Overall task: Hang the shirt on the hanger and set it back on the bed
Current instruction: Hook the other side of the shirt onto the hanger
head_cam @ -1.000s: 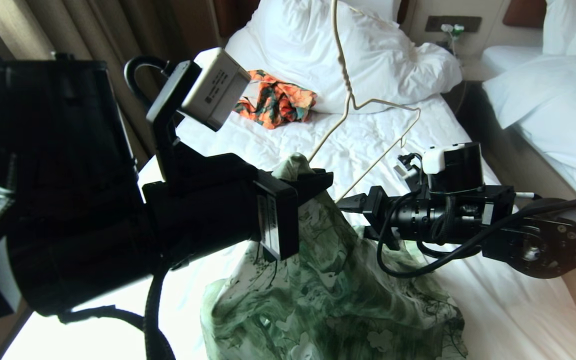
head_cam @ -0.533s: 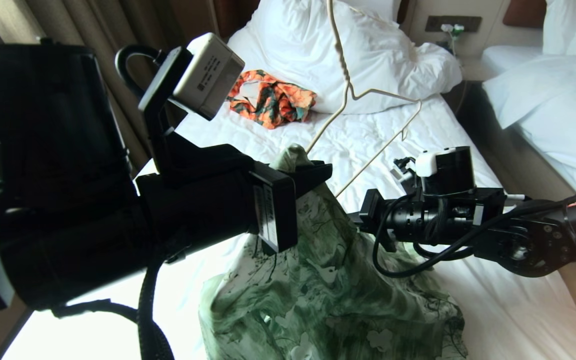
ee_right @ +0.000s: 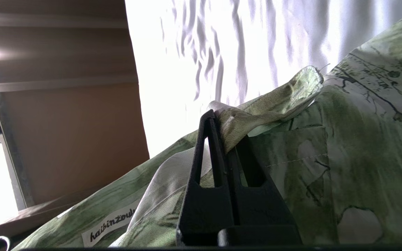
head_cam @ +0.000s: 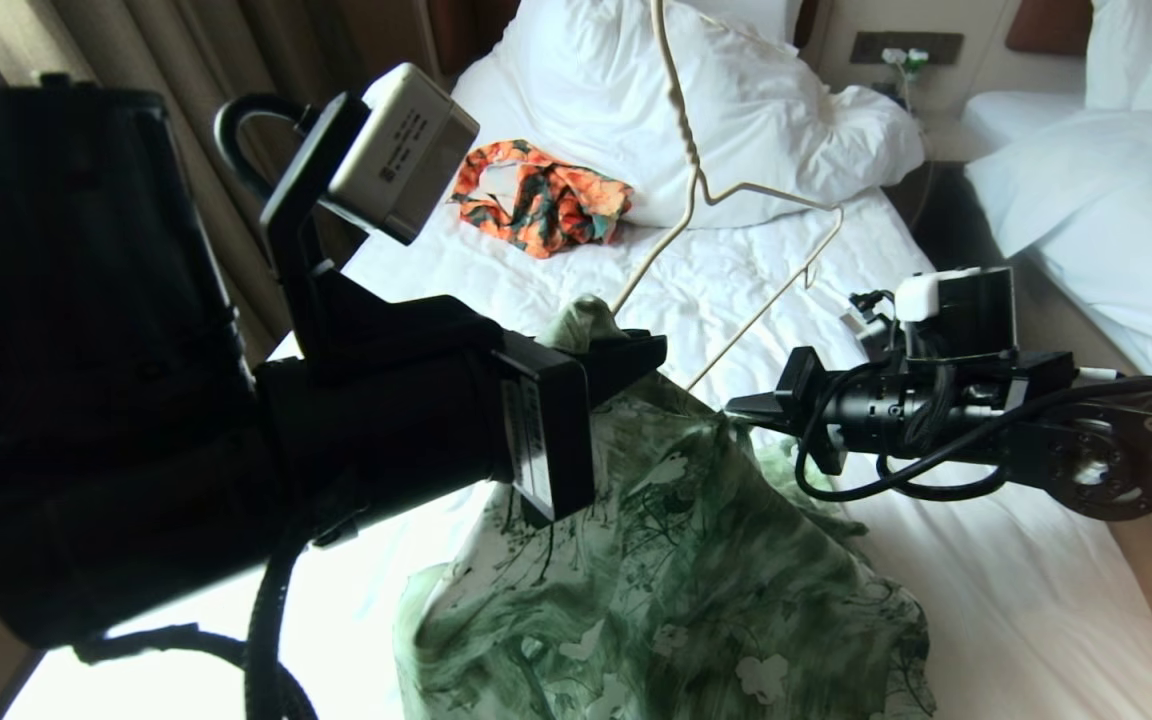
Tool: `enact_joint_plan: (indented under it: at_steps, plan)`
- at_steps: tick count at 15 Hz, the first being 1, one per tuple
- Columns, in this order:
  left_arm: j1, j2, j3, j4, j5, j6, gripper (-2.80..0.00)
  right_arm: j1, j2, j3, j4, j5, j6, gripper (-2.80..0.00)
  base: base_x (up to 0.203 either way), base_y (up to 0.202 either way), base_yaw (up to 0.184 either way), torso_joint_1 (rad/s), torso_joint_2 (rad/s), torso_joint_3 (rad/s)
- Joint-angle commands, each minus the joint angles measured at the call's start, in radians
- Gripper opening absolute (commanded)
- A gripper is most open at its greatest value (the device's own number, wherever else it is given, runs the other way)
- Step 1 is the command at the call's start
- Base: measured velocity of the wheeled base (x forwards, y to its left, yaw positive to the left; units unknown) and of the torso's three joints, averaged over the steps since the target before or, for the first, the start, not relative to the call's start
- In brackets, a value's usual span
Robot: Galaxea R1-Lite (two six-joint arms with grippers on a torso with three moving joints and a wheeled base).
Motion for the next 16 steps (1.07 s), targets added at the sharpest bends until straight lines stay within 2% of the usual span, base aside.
enact_joint_plan:
  at_steps: [1,2,6,9,12,16]
  plan:
    - [-0.007,0.054,-0.025,-0.005,0.046,-0.003,-2.80,-0.035,-0.045,0.000,0.008,0.001,0.005,-2.80,0.000,0.000,0.000,0.000,0.00,0.000]
    - [-0.013,0.076,-0.028,-0.007,0.069,-0.004,-2.80,-0.046,-0.064,0.000,0.015,0.001,0.005,-2.80,0.000,0.000,0.000,0.000,0.00,0.000]
    - [-0.049,0.107,-0.028,-0.002,0.089,-0.042,-2.80,-0.092,-0.130,0.000,0.062,0.000,0.006,-2.80,0.000,0.000,0.000,0.000,0.00,0.000]
    - [-0.096,0.121,-0.033,0.030,0.145,-0.053,-2.80,-0.110,-0.180,0.000,0.091,-0.007,0.005,-2.80,0.000,0.000,0.000,0.000,0.00,0.000]
    - [-0.140,0.101,-0.035,0.107,0.155,-0.078,-2.80,-0.144,-0.197,-0.003,0.092,-0.008,0.003,-2.80,0.000,0.000,0.000,0.000,0.00,0.000]
    - [-0.158,0.096,-0.032,0.116,0.155,-0.079,-2.80,-0.149,-0.229,-0.007,0.095,-0.010,0.000,-2.80,0.000,0.000,0.000,0.000,0.00,0.000]
